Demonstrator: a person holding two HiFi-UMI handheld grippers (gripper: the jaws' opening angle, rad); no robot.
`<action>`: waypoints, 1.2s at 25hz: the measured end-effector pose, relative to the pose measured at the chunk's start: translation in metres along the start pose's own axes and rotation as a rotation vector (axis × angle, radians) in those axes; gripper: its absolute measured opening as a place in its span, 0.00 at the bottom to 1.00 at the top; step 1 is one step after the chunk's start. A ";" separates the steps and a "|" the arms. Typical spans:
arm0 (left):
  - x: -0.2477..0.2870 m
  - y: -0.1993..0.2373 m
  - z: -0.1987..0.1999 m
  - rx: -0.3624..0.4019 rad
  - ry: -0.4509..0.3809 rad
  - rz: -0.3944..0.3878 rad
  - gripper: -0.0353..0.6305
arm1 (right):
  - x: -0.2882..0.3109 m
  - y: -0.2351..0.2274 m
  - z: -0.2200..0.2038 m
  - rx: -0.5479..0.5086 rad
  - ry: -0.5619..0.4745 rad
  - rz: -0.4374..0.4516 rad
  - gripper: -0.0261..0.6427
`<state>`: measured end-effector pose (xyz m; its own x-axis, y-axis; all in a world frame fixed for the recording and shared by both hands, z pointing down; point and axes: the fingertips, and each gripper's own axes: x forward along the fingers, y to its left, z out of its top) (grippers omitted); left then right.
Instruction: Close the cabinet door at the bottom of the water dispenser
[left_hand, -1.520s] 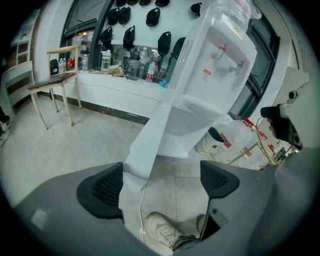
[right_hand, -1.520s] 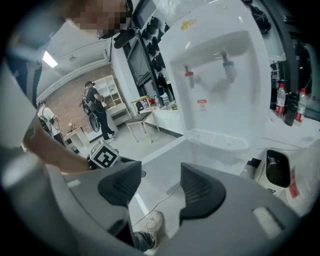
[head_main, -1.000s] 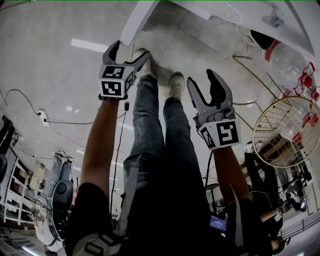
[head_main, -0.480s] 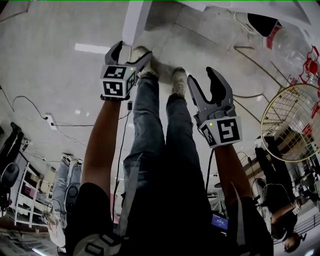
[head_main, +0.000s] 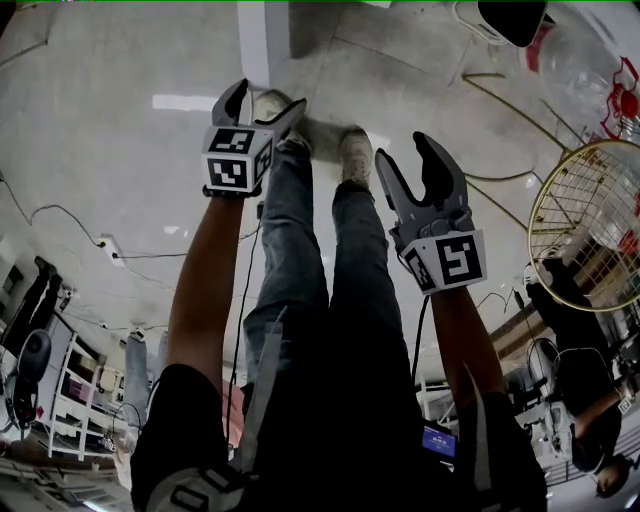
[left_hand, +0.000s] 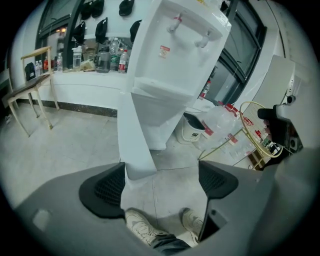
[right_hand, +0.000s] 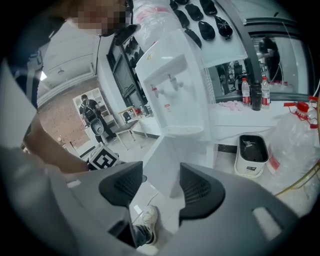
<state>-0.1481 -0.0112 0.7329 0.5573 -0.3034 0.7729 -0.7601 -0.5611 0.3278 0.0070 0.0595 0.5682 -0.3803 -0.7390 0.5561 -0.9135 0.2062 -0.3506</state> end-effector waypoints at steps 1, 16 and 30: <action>0.002 -0.005 0.001 0.004 0.002 -0.002 0.76 | -0.004 -0.004 -0.003 0.001 0.006 -0.002 0.38; 0.021 -0.046 0.009 0.014 0.001 -0.027 0.73 | -0.046 -0.033 -0.014 0.051 -0.014 -0.046 0.38; 0.036 -0.069 0.024 0.054 0.029 -0.168 0.68 | -0.043 -0.026 -0.012 0.114 -0.019 -0.150 0.38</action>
<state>-0.0681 -0.0018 0.7252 0.6643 -0.1801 0.7254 -0.6378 -0.6427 0.4245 0.0454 0.0937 0.5619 -0.2377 -0.7679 0.5949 -0.9370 0.0197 -0.3489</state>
